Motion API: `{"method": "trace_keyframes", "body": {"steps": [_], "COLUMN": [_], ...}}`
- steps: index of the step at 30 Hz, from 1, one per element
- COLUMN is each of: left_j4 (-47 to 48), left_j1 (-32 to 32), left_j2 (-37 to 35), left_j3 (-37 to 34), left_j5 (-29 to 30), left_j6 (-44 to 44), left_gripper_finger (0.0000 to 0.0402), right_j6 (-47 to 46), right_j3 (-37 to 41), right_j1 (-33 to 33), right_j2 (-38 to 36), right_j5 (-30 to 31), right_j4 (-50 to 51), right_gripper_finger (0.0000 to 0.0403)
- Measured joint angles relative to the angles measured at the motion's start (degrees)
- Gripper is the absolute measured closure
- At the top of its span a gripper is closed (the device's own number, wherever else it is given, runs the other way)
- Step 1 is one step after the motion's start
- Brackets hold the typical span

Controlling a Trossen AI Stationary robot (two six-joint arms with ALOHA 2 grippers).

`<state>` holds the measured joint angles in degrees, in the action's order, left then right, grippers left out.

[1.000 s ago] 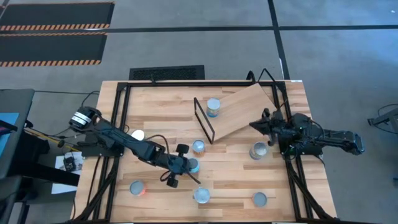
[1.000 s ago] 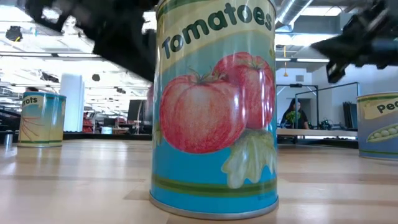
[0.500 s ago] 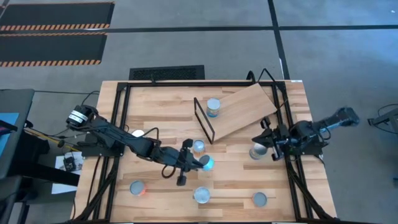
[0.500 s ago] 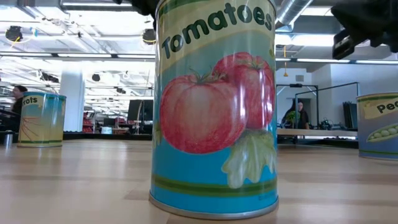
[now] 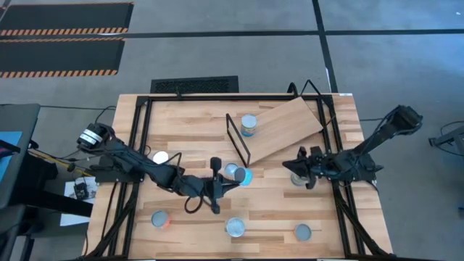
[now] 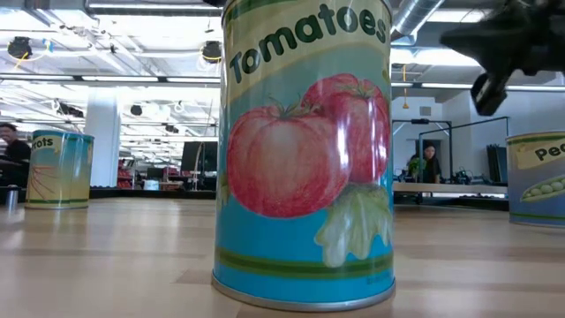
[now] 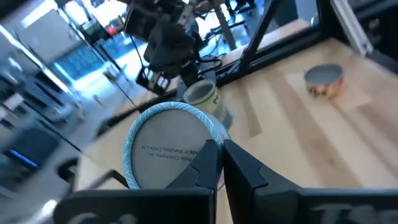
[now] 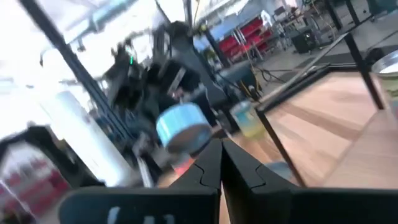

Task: Pick and place cans onto a shelf
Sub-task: Put the canned salmon onto the shelf

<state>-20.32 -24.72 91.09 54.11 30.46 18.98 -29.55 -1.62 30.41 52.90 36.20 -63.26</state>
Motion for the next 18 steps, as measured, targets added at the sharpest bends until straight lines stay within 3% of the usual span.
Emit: {"method": "trace_keyframes", "body": {"steps": [3, 8, 13, 18], "left_j4": [0.0, -0.2, -1.0, -4.1], "left_j1": [-0.9, -1.2, -2.0, -3.3], "left_j2": [0.0, 0.0, 0.0, 0.0], "left_j3": [0.0, 0.0, 0.0, 0.0], "left_j5": [1.7, 3.7, 5.2, 5.3], "left_j6": [5.3, 10.0, 12.6, 15.5], "left_gripper_finger": [0.0401, 0.0401, 0.0401, 0.0401], "right_j6": [-3.9, -8.6, -9.7, -11.1], "right_j3": [-2.1, -10.4, -17.9, -21.3], "right_j1": [-1.9, -6.1, -7.4, -8.1], "right_j2": [9.3, 21.8, 30.6, 36.8], "right_j5": [-0.9, -7.5, -12.3, -15.9], "right_j4": [-6.4, -11.2, -15.8, -19.6], "right_gripper_finger": [0.0344, 0.0286, 0.0238, 0.0224]}}
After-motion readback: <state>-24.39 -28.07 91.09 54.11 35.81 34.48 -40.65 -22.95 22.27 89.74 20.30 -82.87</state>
